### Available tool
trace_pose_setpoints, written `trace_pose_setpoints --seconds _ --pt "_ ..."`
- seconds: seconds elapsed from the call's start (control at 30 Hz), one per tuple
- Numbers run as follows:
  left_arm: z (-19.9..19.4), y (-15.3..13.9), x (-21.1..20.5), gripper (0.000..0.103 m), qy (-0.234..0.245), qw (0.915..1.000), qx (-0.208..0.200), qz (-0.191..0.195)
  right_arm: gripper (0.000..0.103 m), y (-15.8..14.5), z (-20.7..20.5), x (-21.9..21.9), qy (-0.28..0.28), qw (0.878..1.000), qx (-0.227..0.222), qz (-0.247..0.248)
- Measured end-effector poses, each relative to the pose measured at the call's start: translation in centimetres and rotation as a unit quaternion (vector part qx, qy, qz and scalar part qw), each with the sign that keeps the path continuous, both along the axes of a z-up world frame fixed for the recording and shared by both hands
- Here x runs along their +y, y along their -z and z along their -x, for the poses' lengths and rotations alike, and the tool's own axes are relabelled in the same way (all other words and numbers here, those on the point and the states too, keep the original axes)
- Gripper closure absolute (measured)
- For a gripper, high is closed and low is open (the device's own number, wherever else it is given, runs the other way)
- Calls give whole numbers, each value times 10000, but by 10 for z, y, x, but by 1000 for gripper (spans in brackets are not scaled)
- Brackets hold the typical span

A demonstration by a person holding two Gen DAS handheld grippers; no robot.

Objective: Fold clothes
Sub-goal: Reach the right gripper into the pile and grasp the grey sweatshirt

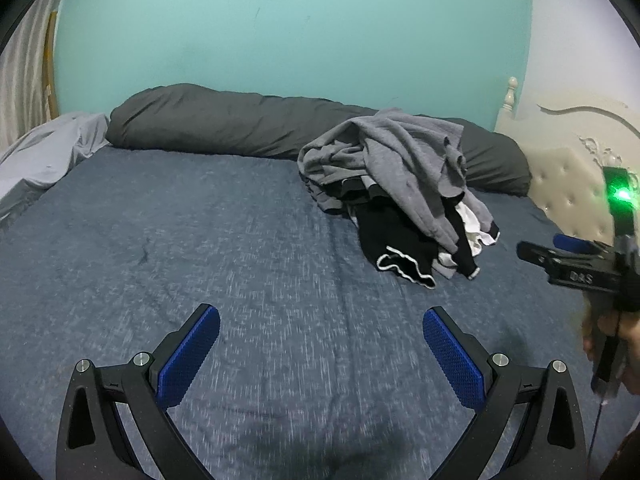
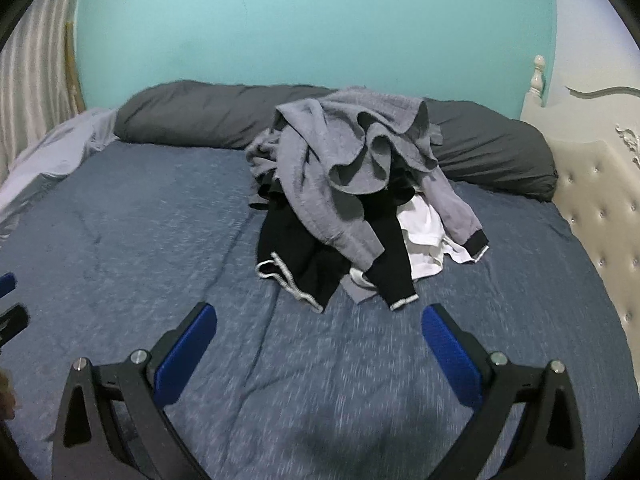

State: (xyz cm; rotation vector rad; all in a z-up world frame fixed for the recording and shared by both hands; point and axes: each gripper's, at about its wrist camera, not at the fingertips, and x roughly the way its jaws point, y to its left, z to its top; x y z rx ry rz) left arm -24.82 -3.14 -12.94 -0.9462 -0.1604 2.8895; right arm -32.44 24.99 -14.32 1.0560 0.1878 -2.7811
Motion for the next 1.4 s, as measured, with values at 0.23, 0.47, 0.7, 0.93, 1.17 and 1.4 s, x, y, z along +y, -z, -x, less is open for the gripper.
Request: trace_pose_setpoints --seconds 0.23,0.47,0.7,0.93,1.17,1.4 --pt "29 31 -5 0 84 9999 -119 -89 0 23 73 -12 -115 9996 47 -265" --pt "33 72 -24 0 71 9986 -251 -452 4 35 137 -14 16 9985 108 -533" --pt "28 87 -34 0 58 9972 -270 -700 33 50 177 -24 50 9968 175 -784" --pt "25 95 -48 0 -76 9955 -369 -866 77 54 201 -34 55 9962 233 -837" --pt "22 92 -53 0 -112 9950 -349 -929 101 42 183 -32 -311 9964 295 -731" --pt "3 78 -51 0 -59 9967 -231 -775 102 15 130 -38 -820 9940 508 -516"
